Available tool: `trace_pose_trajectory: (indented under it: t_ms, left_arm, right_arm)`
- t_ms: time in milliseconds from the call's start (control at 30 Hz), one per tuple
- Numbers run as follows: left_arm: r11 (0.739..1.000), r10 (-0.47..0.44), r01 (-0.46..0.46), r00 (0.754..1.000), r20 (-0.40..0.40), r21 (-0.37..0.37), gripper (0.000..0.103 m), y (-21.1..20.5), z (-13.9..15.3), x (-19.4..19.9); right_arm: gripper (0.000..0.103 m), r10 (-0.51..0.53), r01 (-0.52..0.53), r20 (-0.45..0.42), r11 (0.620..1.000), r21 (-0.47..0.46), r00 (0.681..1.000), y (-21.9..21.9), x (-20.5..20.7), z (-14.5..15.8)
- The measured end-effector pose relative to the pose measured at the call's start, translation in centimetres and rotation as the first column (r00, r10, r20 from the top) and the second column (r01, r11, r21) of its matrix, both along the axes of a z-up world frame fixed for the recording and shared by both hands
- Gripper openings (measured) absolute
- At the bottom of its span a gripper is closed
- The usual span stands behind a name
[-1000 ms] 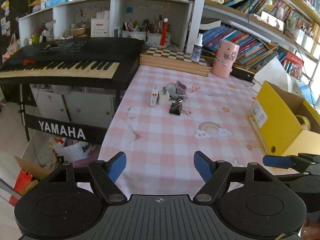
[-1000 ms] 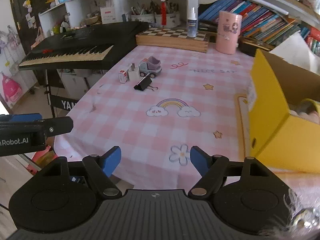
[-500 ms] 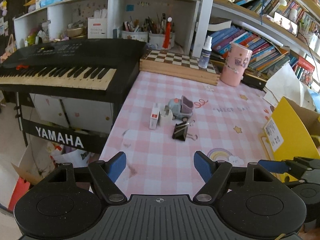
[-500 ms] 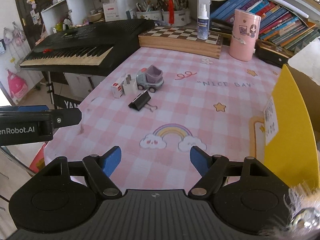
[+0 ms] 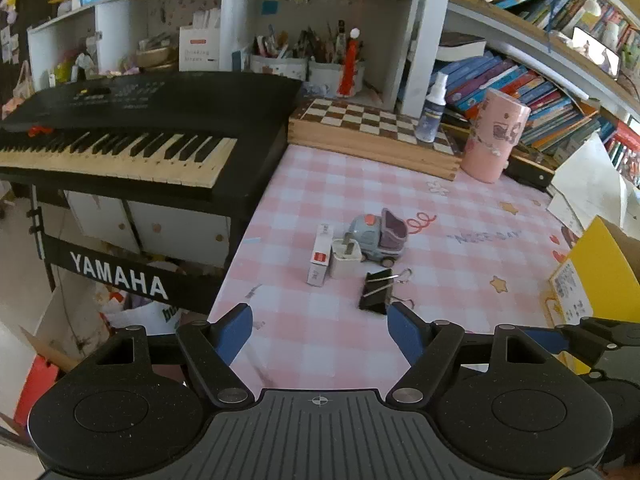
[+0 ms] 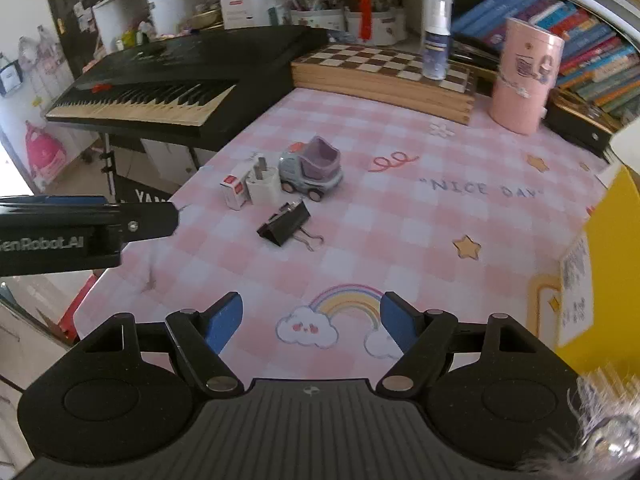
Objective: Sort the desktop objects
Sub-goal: 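Grasp the white box with the left tool while the right tool grasps the black binder clip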
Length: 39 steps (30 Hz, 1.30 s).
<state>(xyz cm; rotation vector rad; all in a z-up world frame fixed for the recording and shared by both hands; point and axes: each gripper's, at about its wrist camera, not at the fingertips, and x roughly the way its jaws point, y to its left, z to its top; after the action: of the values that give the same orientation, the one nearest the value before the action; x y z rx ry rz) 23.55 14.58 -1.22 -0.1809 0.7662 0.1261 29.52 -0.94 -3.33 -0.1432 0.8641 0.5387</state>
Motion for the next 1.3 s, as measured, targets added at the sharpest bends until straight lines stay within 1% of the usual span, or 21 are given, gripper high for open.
trace_pose_trajectory:
  t_ms: [167, 433, 600, 700, 767, 800, 833, 867, 967, 1033, 1100, 1167, 1233, 1300]
  left_arm:
    - [1.000, 0.000, 0.000, 1.000, -0.008, -0.005, 0.076, 0.5, -0.3, 1.5]
    - [1.000, -0.016, 0.016, 1.000, -0.007, -0.014, 0.076, 0.9, -0.8, 4.1]
    - [1.000, -0.009, 0.009, 1.000, -0.008, -0.019, 0.075, 1.3, -1.3, 5.2]
    - [1.000, -0.009, 0.009, 1.000, -0.024, -0.018, 0.074, 1.7, -1.8, 6.0]
    - [1.000, -0.012, 0.012, 0.999, -0.037, -0.016, 0.074, 1.8, -2.2, 6.6]
    - [1.000, -0.016, 0.015, 0.999, -0.041, -0.013, 0.072, 1.8, -2.4, 6.8]
    - [1.000, -0.019, 0.019, 0.999, -0.047, -0.008, 0.068, 1.8, -2.6, 7.2]
    - [1.000, -0.023, 0.023, 0.998, -0.054, -0.004, 0.067, 1.8, -2.8, 7.4]
    - [0.999, -0.035, 0.036, 0.996, -0.080, 0.011, 0.060, 1.8, -3.5, 7.9]
    - [0.999, -0.036, 0.038, 0.994, -0.100, 0.020, 0.054, 1.8, -4.0, 8.3]
    - [0.999, -0.040, 0.042, 0.993, -0.112, 0.019, 0.051, 1.9, -4.4, 8.7]
    - [0.998, -0.048, 0.052, 0.992, -0.117, 0.028, 0.050, 1.8, -4.6, 9.3]
    - [0.997, -0.061, 0.067, 0.990, -0.130, 0.043, 0.044, 1.4, -5.0, 10.0]
    - [0.996, -0.069, 0.075, 0.988, -0.137, 0.046, 0.042, 1.3, -5.3, 10.5]
  right_arm:
    - [0.075, 0.011, -0.011, -0.012, 1.000, -0.010, 1.000, 0.8, 1.3, -0.3]
    - [0.075, 0.018, -0.018, 0.001, 1.000, -0.024, 1.000, 1.4, 3.2, -0.6]
    - [0.075, 0.046, -0.046, 0.000, 0.998, -0.036, 0.999, 2.2, 4.1, -1.1]
    - [0.072, 0.069, -0.069, 0.008, 0.997, -0.046, 0.998, 2.9, 4.8, -1.3]
    - [0.068, 0.082, -0.082, 0.009, 0.995, -0.053, 0.997, 3.4, 5.2, -1.6]
    - [0.066, 0.091, -0.090, 0.010, 0.994, -0.055, 0.996, 3.6, 5.4, -1.7]
    - [0.063, 0.101, -0.101, 0.011, 0.993, -0.060, 0.995, 3.8, 5.7, -1.9]
    - [0.061, 0.109, -0.108, 0.012, 0.992, -0.065, 0.994, 4.0, 5.8, -2.1]
    - [0.057, 0.128, -0.128, 0.007, 0.989, -0.076, 0.992, 4.4, 6.5, -2.8]
    - [0.057, 0.142, -0.141, 0.005, 0.987, -0.079, 0.990, 4.7, 6.8, -3.1]
    - [0.057, 0.157, -0.156, 0.006, 0.985, -0.077, 0.988, 4.8, 7.1, -3.4]
    - [0.057, 0.174, -0.173, 0.007, 0.982, -0.074, 0.985, 5.0, 7.3, -3.5]
    - [0.057, 0.194, -0.193, 0.006, 0.978, -0.074, 0.981, 5.3, 7.6, -3.7]
    - [0.056, 0.215, -0.213, 0.013, 0.974, -0.074, 0.977, 5.5, 7.8, -3.8]
